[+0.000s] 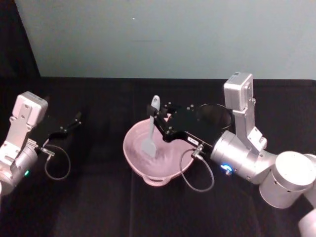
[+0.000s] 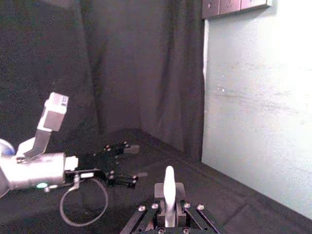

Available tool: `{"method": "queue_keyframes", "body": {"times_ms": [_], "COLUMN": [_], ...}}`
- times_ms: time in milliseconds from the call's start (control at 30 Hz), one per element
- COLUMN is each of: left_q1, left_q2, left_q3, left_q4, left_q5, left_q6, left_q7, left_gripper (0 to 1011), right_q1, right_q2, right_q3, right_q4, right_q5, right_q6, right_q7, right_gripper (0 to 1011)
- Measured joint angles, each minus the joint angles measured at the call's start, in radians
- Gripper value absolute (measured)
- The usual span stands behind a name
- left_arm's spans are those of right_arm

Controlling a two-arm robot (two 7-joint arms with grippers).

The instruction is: Use the one hand to pick up the spoon and stir the clear water in the bowl.

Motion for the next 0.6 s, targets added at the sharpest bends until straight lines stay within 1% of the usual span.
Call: {"method": "queue_keyframes", "body": {"times_ms": [233,367,467,600], "left_q1": [0.0,0.0,0.0,0.0], "left_q2": [0.0,0.0,0.0,0.0], "left_q3": [0.0,0.0,0.0,0.0], "left_q4": [0.0,0.0,0.0,0.0], "left_q5": [0.0,0.0,0.0,0.0], "left_q6": [0.0,0.0,0.0,0.0], "left_q7": [0.0,0.0,0.0,0.0], "left_gripper": [1011,1011,1011,1011], "right_q1": [0.034,0.049,0.05,0.043], "right_q2": [-0.035,-0.048,-0.047,-0.03], "right_q3": [-0.001,0.015,0.026,0.042], "right_q4": [0.063,0.097,0.102,0.085], "right_q5": [-0.028,-0.042,-0.043,-0.045], "right_q6": [-0.037,-0.052,-0.053,-0.042], "right_q7": [-0.028,-0.046,-0.049,-0.049], "right_gripper": [125,125,125,125]}}
